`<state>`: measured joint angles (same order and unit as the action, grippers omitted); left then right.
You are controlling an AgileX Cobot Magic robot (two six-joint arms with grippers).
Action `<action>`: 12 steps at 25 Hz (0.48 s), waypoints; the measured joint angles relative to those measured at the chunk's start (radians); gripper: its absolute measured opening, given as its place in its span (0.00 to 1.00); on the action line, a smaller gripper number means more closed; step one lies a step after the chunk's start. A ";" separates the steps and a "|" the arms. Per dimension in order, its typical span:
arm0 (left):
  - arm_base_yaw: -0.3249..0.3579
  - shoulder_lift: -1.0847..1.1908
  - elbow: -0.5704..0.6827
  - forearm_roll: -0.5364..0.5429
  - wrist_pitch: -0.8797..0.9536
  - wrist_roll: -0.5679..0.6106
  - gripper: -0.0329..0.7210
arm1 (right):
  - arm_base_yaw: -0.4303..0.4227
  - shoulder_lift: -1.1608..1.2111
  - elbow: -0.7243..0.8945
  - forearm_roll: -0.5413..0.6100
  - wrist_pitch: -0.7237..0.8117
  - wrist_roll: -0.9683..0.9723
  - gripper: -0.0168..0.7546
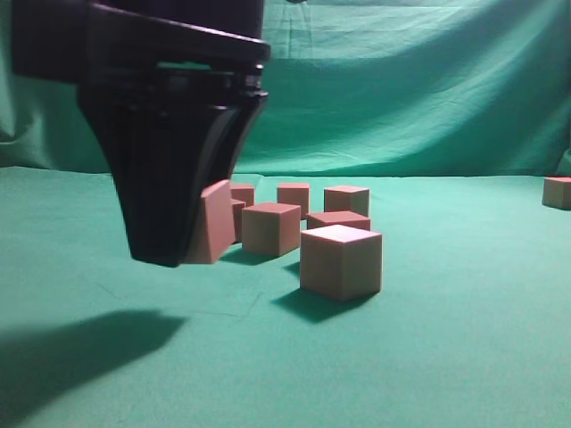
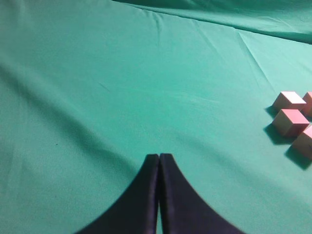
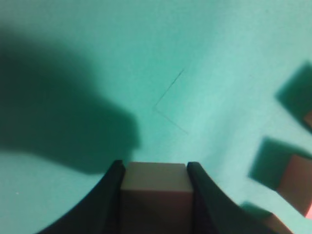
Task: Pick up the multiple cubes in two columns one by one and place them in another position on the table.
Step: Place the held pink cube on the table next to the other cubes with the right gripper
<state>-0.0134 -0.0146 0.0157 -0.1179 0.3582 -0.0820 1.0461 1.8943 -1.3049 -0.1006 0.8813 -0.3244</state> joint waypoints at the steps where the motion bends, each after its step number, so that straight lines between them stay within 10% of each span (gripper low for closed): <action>1: 0.000 0.000 0.000 0.000 0.000 0.000 0.04 | 0.001 0.000 0.000 -0.005 -0.002 0.000 0.36; 12: 0.000 0.000 0.000 0.000 0.000 0.000 0.04 | 0.001 0.019 0.000 -0.046 0.010 -0.002 0.36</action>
<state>-0.0134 -0.0146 0.0157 -0.1179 0.3582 -0.0820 1.0468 1.9133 -1.3049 -0.1467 0.8915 -0.3265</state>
